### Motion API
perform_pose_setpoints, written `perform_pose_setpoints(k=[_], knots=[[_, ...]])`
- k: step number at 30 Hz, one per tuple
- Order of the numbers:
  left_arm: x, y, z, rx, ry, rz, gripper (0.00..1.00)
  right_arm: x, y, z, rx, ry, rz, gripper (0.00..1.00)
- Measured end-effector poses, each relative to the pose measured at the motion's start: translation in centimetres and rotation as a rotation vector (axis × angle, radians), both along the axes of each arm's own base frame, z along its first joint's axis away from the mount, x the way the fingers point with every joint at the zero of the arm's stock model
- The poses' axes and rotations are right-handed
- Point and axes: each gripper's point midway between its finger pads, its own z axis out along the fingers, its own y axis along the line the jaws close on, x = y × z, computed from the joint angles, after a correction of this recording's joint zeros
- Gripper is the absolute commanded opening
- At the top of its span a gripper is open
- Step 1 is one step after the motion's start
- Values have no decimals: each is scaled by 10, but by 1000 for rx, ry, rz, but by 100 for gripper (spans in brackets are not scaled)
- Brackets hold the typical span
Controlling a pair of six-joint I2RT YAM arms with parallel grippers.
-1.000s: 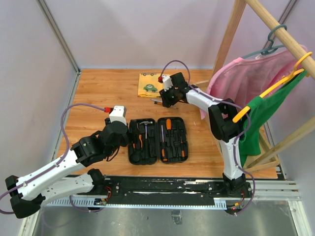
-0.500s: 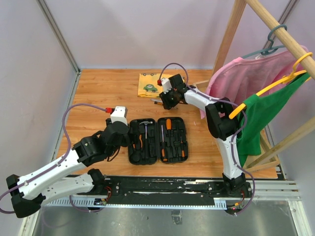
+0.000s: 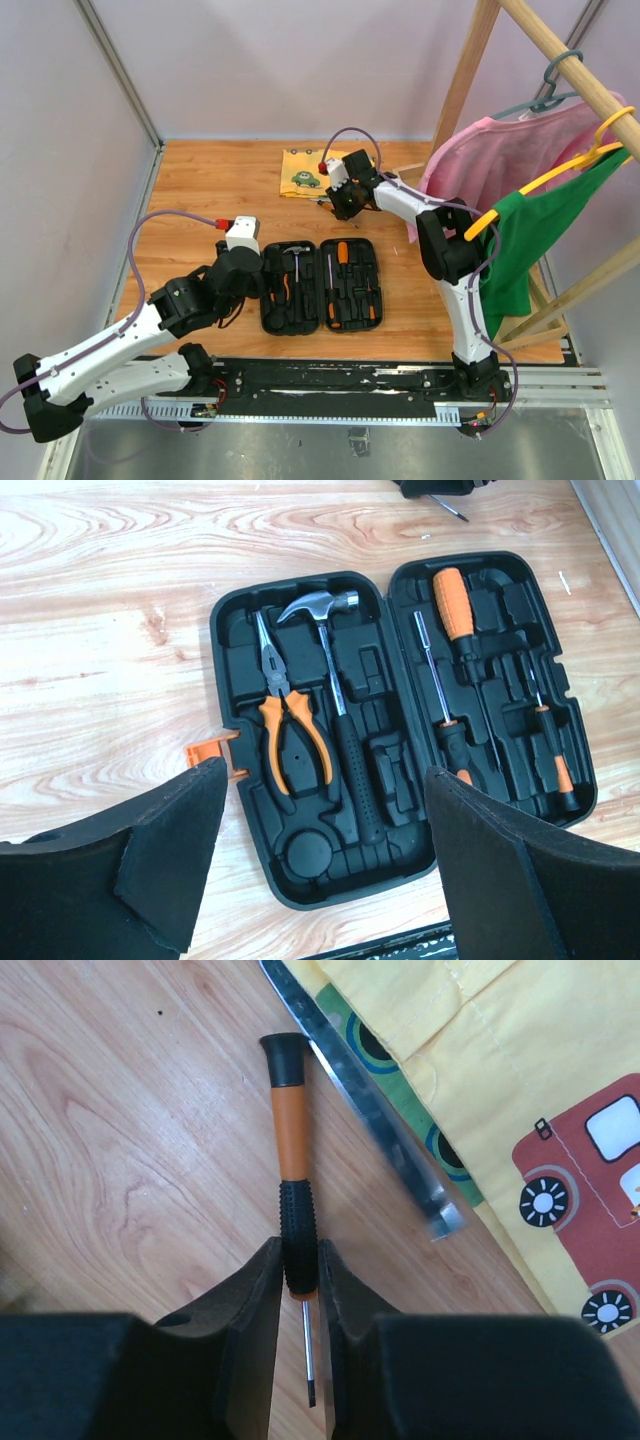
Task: Sort the tools into containers
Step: Pick up the screwdriver from the center of the board.
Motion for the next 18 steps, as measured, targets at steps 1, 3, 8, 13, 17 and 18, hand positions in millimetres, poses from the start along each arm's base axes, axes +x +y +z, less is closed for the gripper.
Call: perform_pose_setpoints(k=[1, 3, 8, 13, 17, 18], knots=[[0, 0, 0, 0, 0, 0, 84, 0, 0, 0, -1, -2, 4, 14], [0, 0, 0, 0, 0, 0, 84, 1, 0, 0, -6, -10, 17, 11], [0, 0, -1, 2, 2, 0, 84, -2, -2, 1, -20, -33, 59, 9], [0, 0, -1, 5, 4, 0, 84, -8, -8, 14, -38, -65, 95, 8], [0, -1, -2, 6, 4, 0, 84, -9, -11, 45, -32, -133, 114, 8], [1, 0, -2, 6, 4, 1, 84, -9, -11, 54, -26, -153, 117, 8]])
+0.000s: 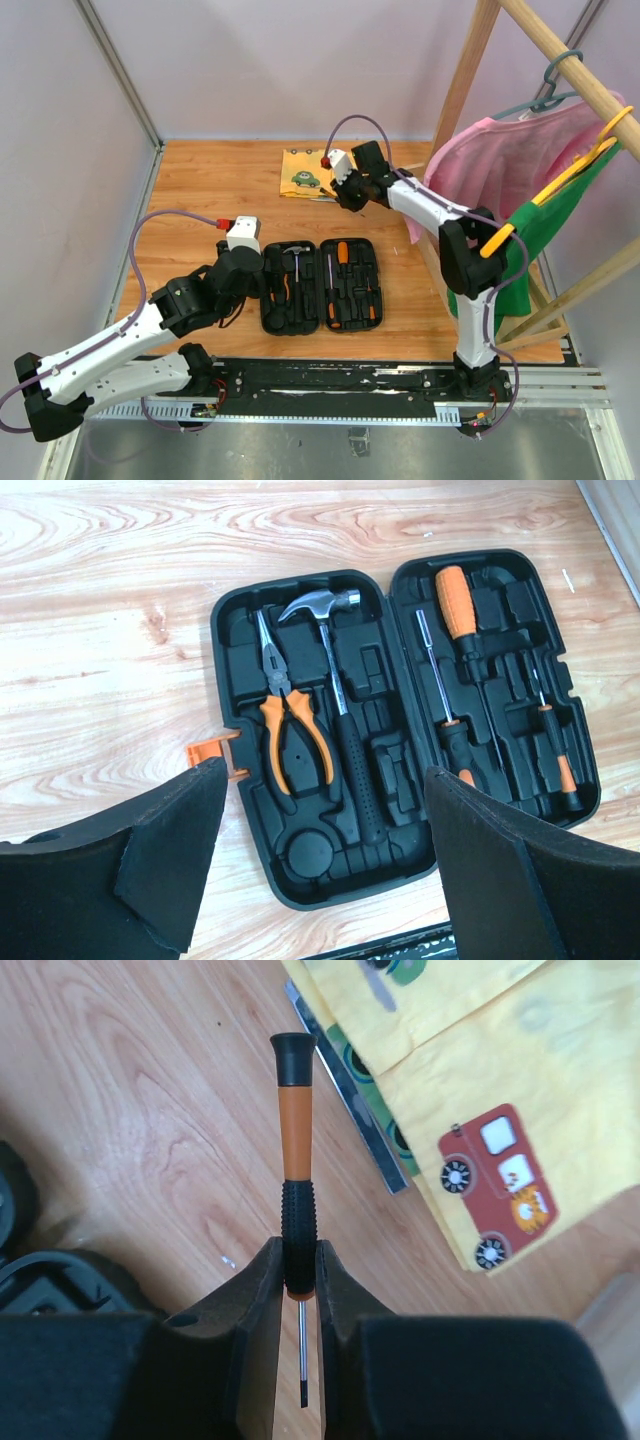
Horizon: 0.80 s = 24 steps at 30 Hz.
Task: Sort the tools into containers
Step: Pick up the screwdriver from the center of the board.
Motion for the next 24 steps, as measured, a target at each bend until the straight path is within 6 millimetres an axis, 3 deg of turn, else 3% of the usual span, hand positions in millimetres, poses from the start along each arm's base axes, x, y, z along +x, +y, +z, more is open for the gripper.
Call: perform_pose_setpoints(k=[5, 12, 19, 24], knots=[[1, 1, 0, 3, -4, 6, 84, -10, -4, 45, 63, -94, -4, 6], [1, 2, 1, 6, -6, 8, 84, -38, -10, 83, 221, -143, -83, 1], [1, 2, 1, 7, -8, 6, 84, -81, -27, 111, 446, -171, -229, 4], [1, 1, 4, 0, -17, -4, 84, -120, -34, 112, 592, -184, -236, 1]])
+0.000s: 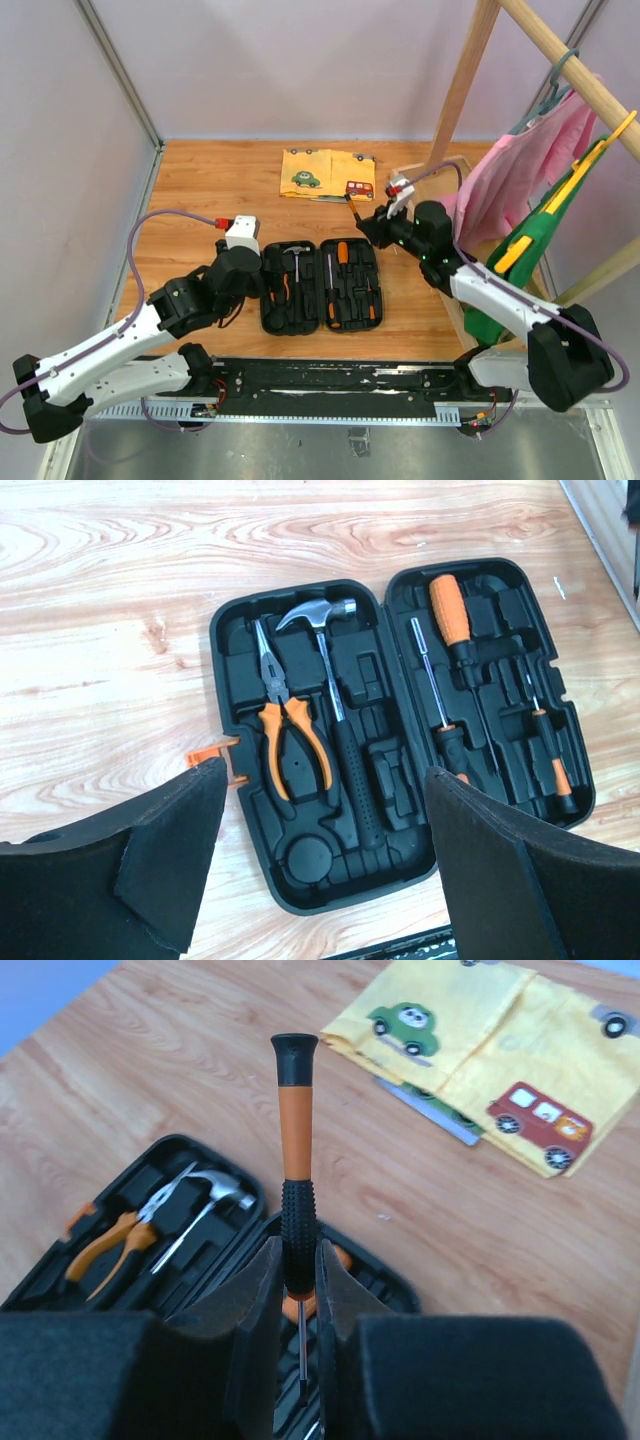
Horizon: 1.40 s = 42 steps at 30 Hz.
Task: Sort the tools into containers
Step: Pick up the screwdriver from the center of the board.
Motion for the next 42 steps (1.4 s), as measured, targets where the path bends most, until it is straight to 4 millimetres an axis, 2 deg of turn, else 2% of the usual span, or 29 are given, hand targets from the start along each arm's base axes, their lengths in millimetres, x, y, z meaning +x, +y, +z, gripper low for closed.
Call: perform_pose_setpoints(k=[4, 10, 13, 21, 29, 33, 38, 42], knots=[[0, -2, 3, -12, -10, -13, 84, -42, 3, -10, 57, -45, 52, 1], [-1, -5, 10, -37, -27, -32, 84, -120, 17, -16, 46, -241, 221, 1], [-3, -5, 16, -61, -41, -45, 84, -142, 18, -13, 20, -335, 280, 1], [-12, -14, 32, -129, -82, -137, 86, -180, 16, -17, -29, -470, 398, 1], [-25, -38, 36, -173, -71, -291, 87, -210, 27, -49, -175, -484, 571, 1], [-33, -49, 33, -193, -56, -367, 88, -225, 37, -51, -231, -508, 659, 1], [-41, -57, 32, -211, -43, -427, 88, -230, 49, -49, -327, -559, 729, 1], [-49, -68, 33, -232, -30, -499, 88, -223, 54, -54, -421, -608, 757, 1]])
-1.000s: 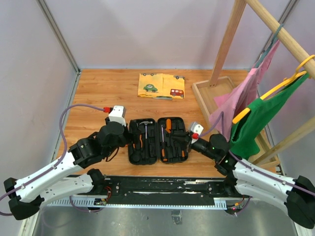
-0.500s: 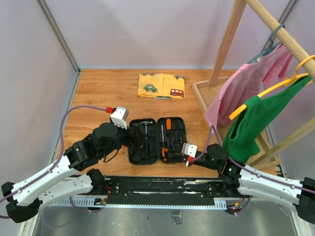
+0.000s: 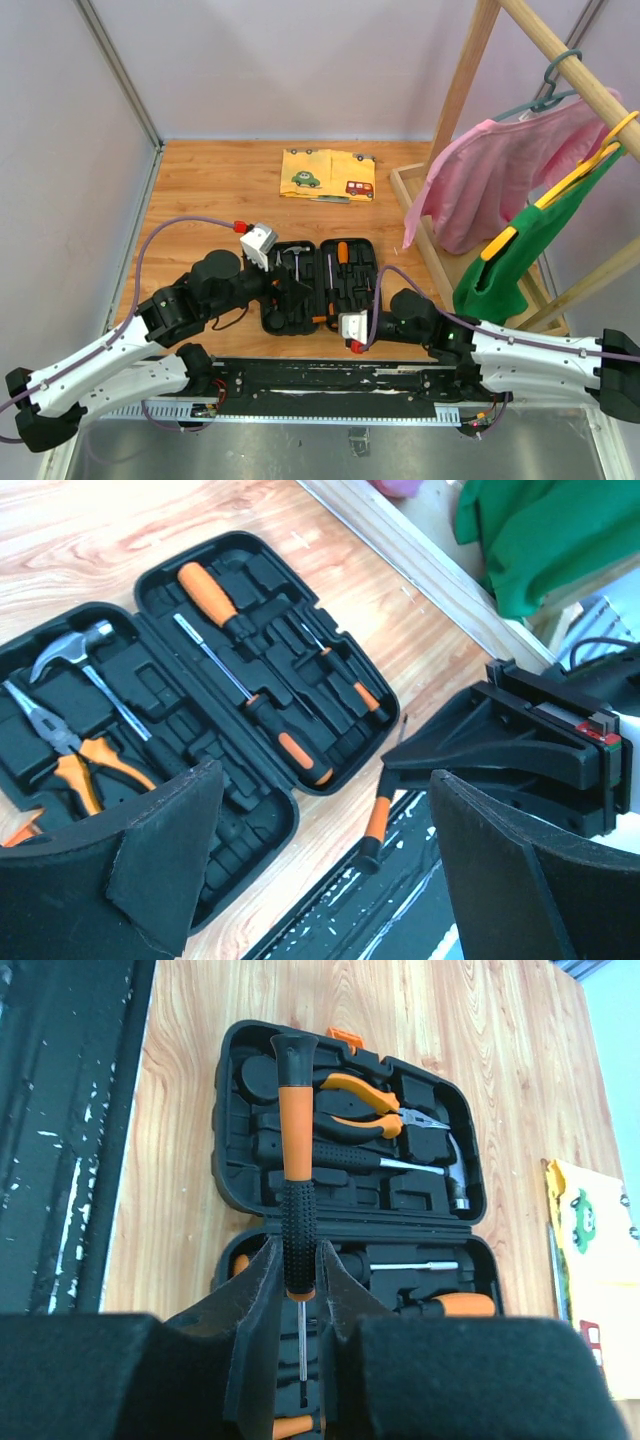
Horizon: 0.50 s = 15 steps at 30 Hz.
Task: Sort the tools into containers
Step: Pick up the screwdriver from the center of the board.
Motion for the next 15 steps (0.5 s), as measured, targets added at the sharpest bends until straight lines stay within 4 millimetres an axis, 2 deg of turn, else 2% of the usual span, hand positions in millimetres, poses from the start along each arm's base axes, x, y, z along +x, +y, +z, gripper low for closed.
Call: perform_pose_setpoints(k=[7, 15], knots=[[-8, -14, -8, 12, 22, -89, 85, 7, -2, 10, -58, -160, 48, 1], [-15, -28, -22, 47, 57, -180, 80, 13, -19, 41, -67, -415, 88, 1]])
